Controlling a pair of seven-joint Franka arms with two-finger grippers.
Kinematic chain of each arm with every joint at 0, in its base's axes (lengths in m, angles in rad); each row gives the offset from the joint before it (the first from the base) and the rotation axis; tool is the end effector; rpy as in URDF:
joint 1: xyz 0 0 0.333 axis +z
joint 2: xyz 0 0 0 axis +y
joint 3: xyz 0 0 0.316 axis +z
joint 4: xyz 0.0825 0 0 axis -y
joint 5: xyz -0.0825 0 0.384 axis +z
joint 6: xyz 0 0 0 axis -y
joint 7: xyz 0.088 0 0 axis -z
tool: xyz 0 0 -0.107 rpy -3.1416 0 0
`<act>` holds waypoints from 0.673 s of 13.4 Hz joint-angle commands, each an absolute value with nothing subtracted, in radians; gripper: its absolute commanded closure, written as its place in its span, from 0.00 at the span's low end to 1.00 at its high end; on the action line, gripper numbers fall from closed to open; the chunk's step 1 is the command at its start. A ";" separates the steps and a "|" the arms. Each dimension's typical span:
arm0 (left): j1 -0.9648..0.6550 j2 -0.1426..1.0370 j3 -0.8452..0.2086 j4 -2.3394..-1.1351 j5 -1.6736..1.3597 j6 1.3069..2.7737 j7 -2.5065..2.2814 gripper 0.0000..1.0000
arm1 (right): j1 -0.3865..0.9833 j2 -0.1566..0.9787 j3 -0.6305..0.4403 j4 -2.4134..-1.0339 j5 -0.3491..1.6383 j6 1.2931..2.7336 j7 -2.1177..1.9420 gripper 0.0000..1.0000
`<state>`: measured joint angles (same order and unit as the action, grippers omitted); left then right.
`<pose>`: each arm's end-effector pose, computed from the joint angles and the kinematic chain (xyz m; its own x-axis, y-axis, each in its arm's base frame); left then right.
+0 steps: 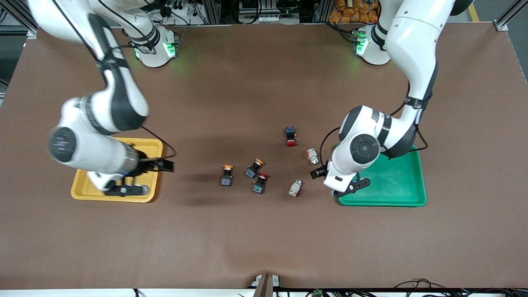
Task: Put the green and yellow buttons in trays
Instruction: 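Reach both grippers down toward the buttons between the trays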
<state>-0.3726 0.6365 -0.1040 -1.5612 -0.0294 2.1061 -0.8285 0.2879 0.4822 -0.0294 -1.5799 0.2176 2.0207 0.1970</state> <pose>0.6184 -0.3097 0.2670 0.9193 0.3737 -0.1237 0.3756 -0.9268 -0.0084 0.6547 0.1888 0.3569 0.9962 -0.0274 -0.0827 -0.0407 -0.9856 -0.1640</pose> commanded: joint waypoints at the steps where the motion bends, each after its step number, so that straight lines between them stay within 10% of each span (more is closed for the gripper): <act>1: -0.400 0.595 -0.100 -1.639 -0.044 2.100 -0.896 0.00 | 0.400 0.612 -0.040 -1.554 0.232 2.197 0.355 0.00; 9: -0.457 0.621 -0.100 -1.690 -0.044 2.118 -0.917 0.00 | 0.498 0.741 -0.041 -1.542 0.221 2.272 0.497 0.00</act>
<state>-0.4550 0.6333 -0.1069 -1.6611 -0.0310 2.1040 -0.9080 0.4910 0.6982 -0.0364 -1.5659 0.2186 2.2737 0.5000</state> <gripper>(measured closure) 0.000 0.000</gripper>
